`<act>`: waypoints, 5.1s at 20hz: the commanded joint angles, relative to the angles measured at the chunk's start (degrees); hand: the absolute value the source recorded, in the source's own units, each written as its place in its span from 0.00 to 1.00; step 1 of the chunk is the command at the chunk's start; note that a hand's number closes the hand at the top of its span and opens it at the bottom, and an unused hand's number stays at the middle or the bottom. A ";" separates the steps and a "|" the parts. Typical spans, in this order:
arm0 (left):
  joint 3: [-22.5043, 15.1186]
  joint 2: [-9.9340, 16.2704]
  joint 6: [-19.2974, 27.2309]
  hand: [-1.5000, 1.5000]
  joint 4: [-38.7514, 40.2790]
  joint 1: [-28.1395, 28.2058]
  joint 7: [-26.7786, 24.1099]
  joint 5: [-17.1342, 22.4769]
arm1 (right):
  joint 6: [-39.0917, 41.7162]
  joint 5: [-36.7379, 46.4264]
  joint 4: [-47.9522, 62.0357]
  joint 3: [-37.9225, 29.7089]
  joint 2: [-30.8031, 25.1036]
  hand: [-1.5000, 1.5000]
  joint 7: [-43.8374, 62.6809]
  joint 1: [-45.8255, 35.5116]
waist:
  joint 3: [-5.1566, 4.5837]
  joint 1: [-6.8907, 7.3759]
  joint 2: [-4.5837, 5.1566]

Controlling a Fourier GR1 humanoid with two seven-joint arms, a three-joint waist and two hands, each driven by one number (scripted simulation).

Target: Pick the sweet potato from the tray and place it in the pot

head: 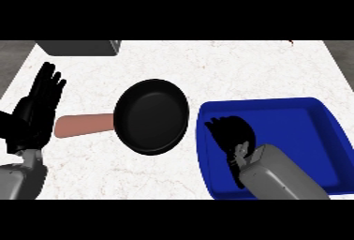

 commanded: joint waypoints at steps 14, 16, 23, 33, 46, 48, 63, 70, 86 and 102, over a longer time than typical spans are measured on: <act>1.20 -4.84 -1.08 0.50 -2.73 1.46 1.64 -5.30 | -4.25 16.08 12.02 -2.30 -1.24 0.00 -13.74 2.40 | 0.04 0.34 0.07; 4.07 -4.27 -5.07 0.50 0.40 3.80 -3.77 -3.22 | -3.71 17.54 13.64 -3.08 -0.66 0.00 -14.42 1.35 | 0.01 0.35 0.09; 2.35 -6.06 -2.26 0.50 -0.82 -1.25 2.45 -7.11 | -2.24 21.11 12.23 -1.12 -0.63 1.00 -19.38 3.53 | 0.03 0.16 0.07; 4.35 -6.03 -4.50 0.50 -1.86 1.90 1.09 -6.78 | -5.62 26.63 13.68 1.20 0.39 1.00 -24.74 6.41 | 0.02 0.32 0.02; 1.83 -6.41 -7.13 0.50 0.24 -4.05 2.06 -5.44 | -30.41 12.10 -0.27 12.35 15.63 1.00 -1.03 4.64 | 0.14 7.53 0.17; 1.24 -7.10 -7.10 0.50 1.40 -3.69 1.65 -5.70 | -35.69 11.29 -2.72 14.07 15.66 1.00 2.29 3.26 | 0.07 7.18 0.14; 2.14 -6.73 -6.57 0.50 3.96 -4.57 2.50 -6.05 | -61.53 27.70 -11.52 13.89 15.69 1.00 29.94 -17.45 | -0.31 4.79 -1.51; 1.65 -7.65 -5.72 0.50 4.40 -5.71 1.71 -6.82 | -62.45 30.88 -7.97 12.96 15.67 1.00 37.29 -23.13 | -0.30 4.61 -0.77; 3.21 -6.89 -6.01 0.50 3.35 -2.80 -0.18 -6.69 | -62.94 36.27 12.45 7.45 15.66 1.00 37.43 -29.10 | -0.25 3.38 -0.05; 4.18 -6.65 -6.84 0.50 2.48 -4.40 0.83 -5.51 | -76.57 25.28 26.75 1.15 15.66 0.00 30.58 -22.23 | 0.06 4.12 1.12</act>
